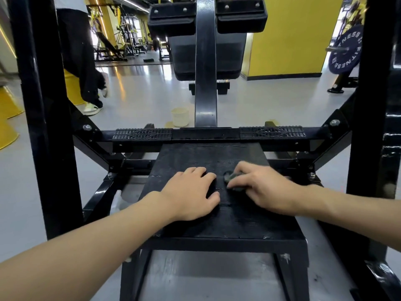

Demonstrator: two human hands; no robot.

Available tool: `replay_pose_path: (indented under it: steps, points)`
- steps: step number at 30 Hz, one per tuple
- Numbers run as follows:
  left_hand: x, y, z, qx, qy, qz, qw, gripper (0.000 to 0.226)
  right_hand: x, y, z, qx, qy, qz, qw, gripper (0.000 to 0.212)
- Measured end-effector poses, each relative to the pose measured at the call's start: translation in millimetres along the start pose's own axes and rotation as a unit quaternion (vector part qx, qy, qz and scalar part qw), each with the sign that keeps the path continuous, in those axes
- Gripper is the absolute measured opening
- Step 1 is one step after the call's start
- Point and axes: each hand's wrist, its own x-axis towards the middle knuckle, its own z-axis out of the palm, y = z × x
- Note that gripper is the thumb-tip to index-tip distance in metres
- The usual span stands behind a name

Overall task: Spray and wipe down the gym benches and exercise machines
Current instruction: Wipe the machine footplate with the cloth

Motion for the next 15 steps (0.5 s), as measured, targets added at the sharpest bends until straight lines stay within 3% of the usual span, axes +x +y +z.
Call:
replay_pose_path:
  steps: [3,6,9,12,15]
  points:
    - [-4,-5,0,-0.007,0.012,0.003,1.000,0.057,-4,-13,-5,0.014,-0.055,-0.048,0.997,0.046]
    - [-8,-9,-2,-0.008,0.017,0.006,1.000,0.054,16,23,-6,-0.032,-0.008,-0.003,0.999,0.044]
    - [-13,-13,-1,-0.006,0.020,0.001,1.000,0.051,28,15,1,-0.037,0.024,0.044,0.998,0.042]
    - [-15,-20,1,-0.007,0.026,-0.006,1.000,0.049,18,-31,10,0.002,-0.017,-0.046,0.999,0.043]
    - [-17,-28,2,-0.008,0.031,-0.014,0.999,0.046,21,-27,2,-0.001,-0.057,-0.083,0.995,0.044]
